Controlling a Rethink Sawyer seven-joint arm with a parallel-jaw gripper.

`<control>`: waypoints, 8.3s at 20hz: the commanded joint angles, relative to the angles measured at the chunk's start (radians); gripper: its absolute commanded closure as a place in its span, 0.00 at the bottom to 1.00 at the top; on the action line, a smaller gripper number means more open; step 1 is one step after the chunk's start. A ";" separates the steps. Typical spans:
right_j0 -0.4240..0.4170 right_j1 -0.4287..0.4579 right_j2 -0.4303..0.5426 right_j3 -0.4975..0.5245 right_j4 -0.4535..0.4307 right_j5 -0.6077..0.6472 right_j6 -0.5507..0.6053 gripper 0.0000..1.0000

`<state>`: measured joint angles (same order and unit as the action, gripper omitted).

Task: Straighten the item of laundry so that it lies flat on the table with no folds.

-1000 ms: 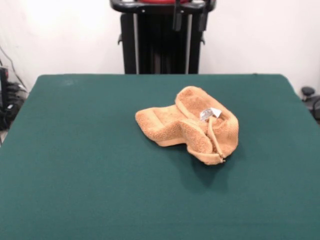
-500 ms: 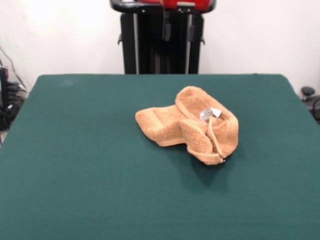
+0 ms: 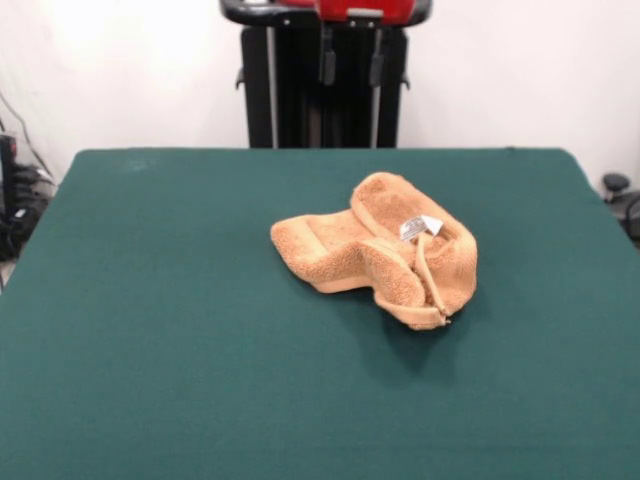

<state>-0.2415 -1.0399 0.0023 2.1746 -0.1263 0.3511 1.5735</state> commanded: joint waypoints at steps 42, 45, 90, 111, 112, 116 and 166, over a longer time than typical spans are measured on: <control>-0.141 0.128 0.277 -0.025 -0.066 -0.142 0.070 0.00; -0.145 0.140 0.279 -0.040 -0.070 -0.143 0.073 0.00; -0.073 0.323 0.243 -0.395 -0.035 -0.064 0.113 0.00; 0.020 0.465 0.167 -0.576 -0.070 0.162 0.058 0.00; 0.019 0.467 0.169 -0.575 -0.076 0.174 0.051 0.00; 0.015 0.452 0.177 -0.557 -0.106 0.179 0.032 0.00; 0.066 0.586 0.142 -0.676 -0.135 0.138 0.051 0.00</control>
<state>-0.2216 -0.4872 0.1233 1.5183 -0.2141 0.4351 1.5735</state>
